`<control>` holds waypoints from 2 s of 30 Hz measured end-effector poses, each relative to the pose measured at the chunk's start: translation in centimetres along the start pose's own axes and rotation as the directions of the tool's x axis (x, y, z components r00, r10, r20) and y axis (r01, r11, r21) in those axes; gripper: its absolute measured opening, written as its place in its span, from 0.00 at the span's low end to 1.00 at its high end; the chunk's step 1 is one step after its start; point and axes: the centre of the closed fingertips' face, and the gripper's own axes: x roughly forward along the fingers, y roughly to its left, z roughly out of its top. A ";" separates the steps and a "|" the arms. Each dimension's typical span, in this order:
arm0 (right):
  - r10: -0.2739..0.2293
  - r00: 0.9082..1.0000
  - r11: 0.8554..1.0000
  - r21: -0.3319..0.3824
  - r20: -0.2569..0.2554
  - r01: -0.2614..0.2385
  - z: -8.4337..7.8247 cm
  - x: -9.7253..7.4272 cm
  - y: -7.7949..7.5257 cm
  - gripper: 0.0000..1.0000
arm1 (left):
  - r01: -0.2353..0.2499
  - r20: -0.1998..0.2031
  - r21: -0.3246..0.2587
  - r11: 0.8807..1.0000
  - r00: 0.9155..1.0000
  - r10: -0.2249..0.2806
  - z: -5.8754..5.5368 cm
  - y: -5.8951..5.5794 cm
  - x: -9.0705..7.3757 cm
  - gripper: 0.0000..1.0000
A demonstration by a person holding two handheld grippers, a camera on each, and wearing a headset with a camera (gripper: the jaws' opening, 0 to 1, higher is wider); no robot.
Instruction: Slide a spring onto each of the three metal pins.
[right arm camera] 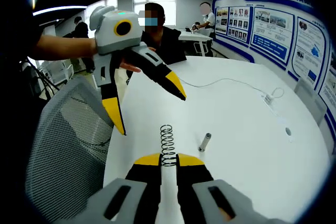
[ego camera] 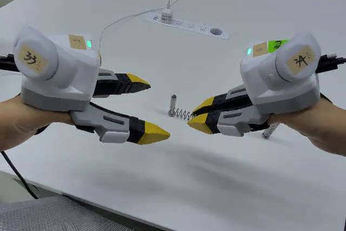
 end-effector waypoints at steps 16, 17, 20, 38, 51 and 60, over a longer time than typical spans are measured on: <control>0.037 0.999 0.996 -0.084 0.024 -0.035 1.3 0.1 1.7 0.10 | 0.043 0.013 0.035 0.998 0.999 -0.044 0.8 -0.8 0.1 0.54; 0.039 0.999 0.996 -0.087 0.025 -0.037 1.4 0.2 1.8 0.10 | 0.049 0.011 0.035 0.998 0.999 -0.050 0.7 -1.0 0.1 0.51; 0.045 0.999 0.994 -0.102 0.021 -0.043 1.5 0.2 1.9 0.10 | 0.087 0.003 0.050 0.995 0.996 -0.087 0.5 -1.8 0.3 0.40; 0.053 0.999 0.988 -0.144 0.015 -0.050 2.0 0.3 1.9 0.10 | 0.144 -0.042 0.128 0.981 0.989 -0.140 0.3 -2.5 0.9 0.13; 0.055 0.998 0.985 -0.163 0.037 -0.048 2.1 0.1 1.8 0.15 | 0.156 -0.051 0.188 0.970 0.987 -0.149 0.3 -3.0 0.9 0.10; 0.069 0.997 0.984 -0.165 0.030 -0.063 1.5 0.2 1.9 0.13 | 0.166 -0.051 0.194 0.967 0.986 -0.159 0.4 -3.2 0.8 0.10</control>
